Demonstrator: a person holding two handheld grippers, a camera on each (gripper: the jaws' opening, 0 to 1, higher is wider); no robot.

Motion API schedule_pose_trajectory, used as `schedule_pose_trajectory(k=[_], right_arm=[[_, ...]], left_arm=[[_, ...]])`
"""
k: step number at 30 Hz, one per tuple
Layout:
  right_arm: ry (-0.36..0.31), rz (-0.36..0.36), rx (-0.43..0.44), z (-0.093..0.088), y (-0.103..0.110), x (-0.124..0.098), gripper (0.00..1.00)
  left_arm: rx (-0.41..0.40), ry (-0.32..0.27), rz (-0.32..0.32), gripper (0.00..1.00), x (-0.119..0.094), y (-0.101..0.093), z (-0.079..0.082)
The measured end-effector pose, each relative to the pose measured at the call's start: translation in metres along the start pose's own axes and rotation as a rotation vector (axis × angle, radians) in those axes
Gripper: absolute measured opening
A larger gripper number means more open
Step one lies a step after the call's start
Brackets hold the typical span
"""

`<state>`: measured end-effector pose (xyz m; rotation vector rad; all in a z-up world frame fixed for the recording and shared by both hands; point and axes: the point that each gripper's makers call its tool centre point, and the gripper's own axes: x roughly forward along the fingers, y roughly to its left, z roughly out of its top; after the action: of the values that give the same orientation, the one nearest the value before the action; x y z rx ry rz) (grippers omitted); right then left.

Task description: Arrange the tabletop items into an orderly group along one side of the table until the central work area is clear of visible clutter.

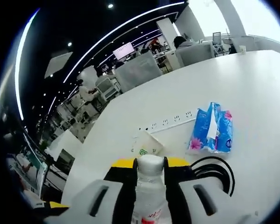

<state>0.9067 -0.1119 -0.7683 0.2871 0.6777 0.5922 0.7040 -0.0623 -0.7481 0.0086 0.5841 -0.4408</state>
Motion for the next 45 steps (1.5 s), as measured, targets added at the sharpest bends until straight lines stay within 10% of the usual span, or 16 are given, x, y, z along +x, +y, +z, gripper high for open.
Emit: schedule_pose_trajectory(k=[21,45], right_arm=[[-0.067,0.029,-0.168,-0.014,0.044,-0.051,0.17],[-0.070,0.094,-0.311,-0.046,0.092,-0.105,0.17]], left_arm=[[0.074,-0.043,-0.045,0.74,0.038,-0.020,0.019],[0.097,-0.063,-0.007,0.72,0.024,-0.028,0.009]])
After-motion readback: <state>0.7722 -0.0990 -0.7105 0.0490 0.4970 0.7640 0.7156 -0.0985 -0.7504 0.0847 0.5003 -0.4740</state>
